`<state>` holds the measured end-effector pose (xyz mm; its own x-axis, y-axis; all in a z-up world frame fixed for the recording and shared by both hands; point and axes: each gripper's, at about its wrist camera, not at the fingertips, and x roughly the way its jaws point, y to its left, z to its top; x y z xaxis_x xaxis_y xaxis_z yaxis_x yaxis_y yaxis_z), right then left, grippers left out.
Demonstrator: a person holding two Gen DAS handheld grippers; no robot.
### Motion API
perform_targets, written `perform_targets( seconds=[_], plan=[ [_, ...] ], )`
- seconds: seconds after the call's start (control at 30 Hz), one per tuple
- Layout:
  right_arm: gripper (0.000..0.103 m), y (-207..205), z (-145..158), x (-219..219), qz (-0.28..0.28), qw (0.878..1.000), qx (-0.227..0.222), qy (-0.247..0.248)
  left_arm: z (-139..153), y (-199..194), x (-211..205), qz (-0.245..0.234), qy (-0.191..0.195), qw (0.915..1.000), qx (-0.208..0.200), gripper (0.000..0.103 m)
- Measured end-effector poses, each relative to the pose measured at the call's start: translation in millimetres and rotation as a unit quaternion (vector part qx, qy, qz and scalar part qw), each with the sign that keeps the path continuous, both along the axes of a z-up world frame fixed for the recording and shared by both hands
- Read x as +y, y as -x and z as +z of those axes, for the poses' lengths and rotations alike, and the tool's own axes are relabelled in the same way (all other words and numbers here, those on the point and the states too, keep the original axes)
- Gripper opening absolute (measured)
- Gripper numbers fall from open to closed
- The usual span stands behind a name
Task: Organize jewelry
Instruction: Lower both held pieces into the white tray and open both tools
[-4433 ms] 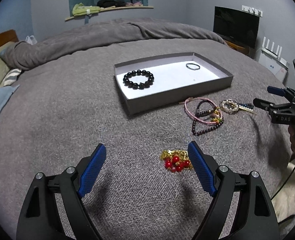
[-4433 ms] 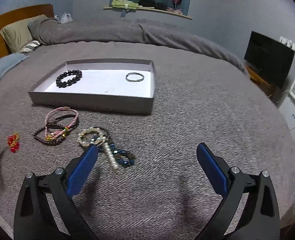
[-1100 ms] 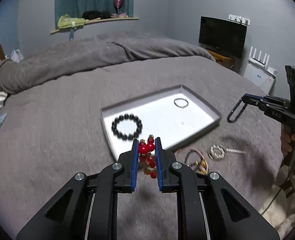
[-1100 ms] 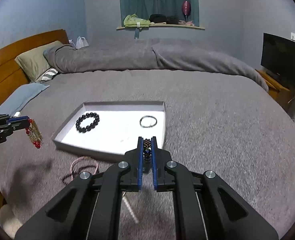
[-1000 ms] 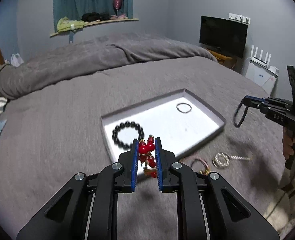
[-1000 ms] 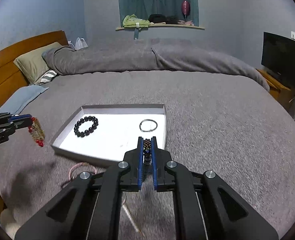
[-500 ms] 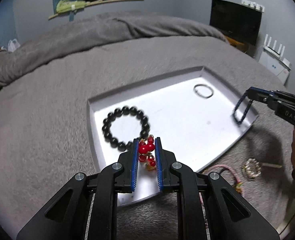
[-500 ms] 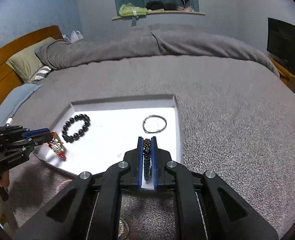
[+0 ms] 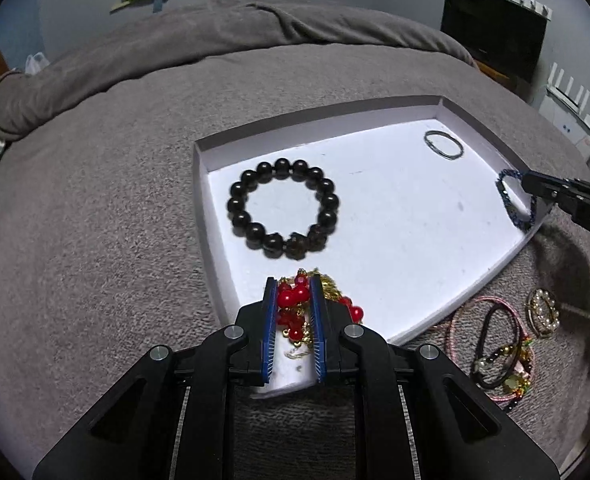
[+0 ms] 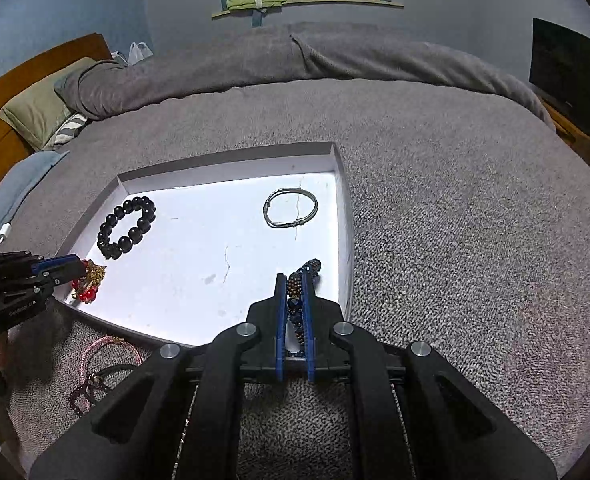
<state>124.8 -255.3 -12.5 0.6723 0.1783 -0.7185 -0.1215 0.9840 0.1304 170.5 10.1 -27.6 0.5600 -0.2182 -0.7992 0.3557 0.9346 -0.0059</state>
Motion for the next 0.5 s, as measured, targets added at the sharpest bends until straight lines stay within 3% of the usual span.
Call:
perform_targets(
  seconds=[0.3, 0.5],
  plan=[
    [0.007, 2, 0, 0, 0.002, 1.0, 0.001, 0.003, 0, -2, -1, 0.005, -0.003, 1.0, 0.0, 0.017],
    [0.012, 8, 9, -1, 0.003, 1.0, -0.014, 0.002, 8, 5, -1, 0.004, 0.002, 0.9999, -0.01, 0.024]
  ],
)
